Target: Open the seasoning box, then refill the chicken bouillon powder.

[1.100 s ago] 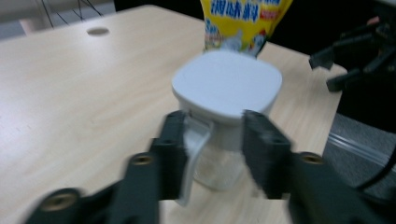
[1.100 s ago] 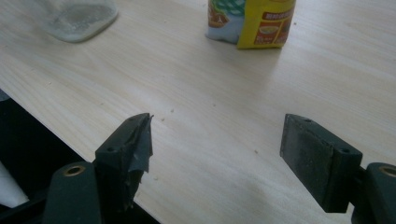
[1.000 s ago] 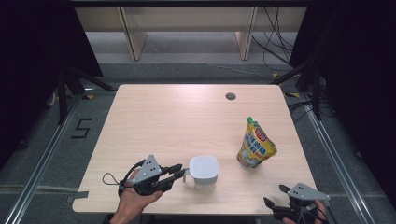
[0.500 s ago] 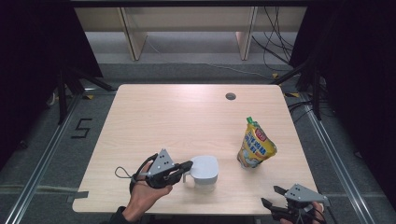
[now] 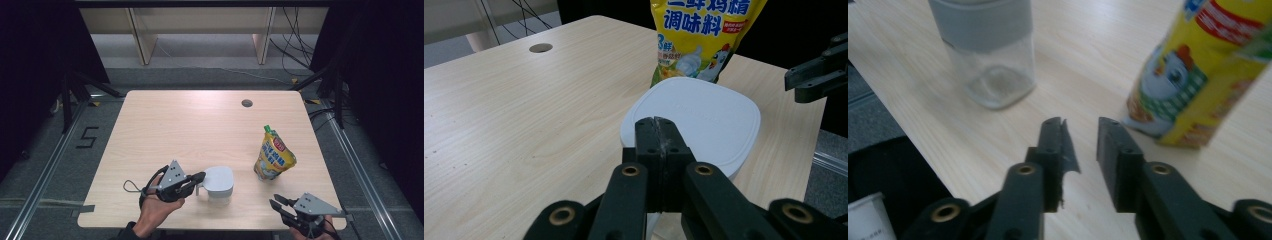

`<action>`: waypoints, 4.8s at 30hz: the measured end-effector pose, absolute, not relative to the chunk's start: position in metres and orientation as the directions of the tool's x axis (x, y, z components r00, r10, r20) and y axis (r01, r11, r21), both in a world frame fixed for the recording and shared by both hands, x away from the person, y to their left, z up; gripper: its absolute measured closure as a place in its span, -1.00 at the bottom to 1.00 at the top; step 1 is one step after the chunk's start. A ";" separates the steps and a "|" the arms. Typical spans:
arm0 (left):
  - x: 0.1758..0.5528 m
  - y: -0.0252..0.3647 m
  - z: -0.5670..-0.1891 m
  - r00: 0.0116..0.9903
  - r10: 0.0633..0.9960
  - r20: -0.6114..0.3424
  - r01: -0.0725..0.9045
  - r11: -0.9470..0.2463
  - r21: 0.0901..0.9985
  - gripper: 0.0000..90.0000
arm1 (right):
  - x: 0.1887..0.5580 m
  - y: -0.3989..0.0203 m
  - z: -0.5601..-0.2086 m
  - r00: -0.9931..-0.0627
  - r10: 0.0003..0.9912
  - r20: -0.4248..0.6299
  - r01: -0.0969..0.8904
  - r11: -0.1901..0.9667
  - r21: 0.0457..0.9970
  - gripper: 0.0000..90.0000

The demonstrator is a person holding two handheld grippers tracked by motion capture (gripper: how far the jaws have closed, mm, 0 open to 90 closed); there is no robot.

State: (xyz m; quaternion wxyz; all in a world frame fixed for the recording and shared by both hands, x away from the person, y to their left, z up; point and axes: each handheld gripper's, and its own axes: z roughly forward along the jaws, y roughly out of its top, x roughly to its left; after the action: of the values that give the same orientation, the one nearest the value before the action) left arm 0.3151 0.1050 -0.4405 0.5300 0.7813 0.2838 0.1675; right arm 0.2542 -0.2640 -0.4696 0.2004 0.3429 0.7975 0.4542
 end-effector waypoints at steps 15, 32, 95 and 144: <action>0.314 0.106 -0.442 0.779 0.625 -0.040 0.261 -0.266 0.928 0.98 | 0.279 -0.220 -0.464 -0.749 0.661 -0.043 0.278 0.373 0.885 1.00; 0.316 0.109 -0.444 0.781 0.624 -0.034 0.252 -0.264 0.931 0.98 | 0.292 -0.187 -0.456 -0.788 0.614 -0.040 0.255 0.386 0.887 1.00; 0.294 0.151 -0.495 0.757 0.647 -0.088 0.402 -0.354 0.845 -0.59 | 0.280 -0.216 -0.440 -0.721 0.689 -0.078 0.218 0.333 0.917 0.58; 0.295 0.144 -0.499 0.750 0.659 -0.055 0.400 -0.385 0.832 -0.59 | 0.318 -0.281 -0.496 -0.461 0.887 -0.014 0.338 0.190 0.922 -0.65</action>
State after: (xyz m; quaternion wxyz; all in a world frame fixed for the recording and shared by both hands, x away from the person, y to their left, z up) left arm 0.2950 0.1441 -0.4987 0.4508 0.8196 0.3230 0.1440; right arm 0.3183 -0.2810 -0.4964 0.2922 0.4293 0.7139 0.4697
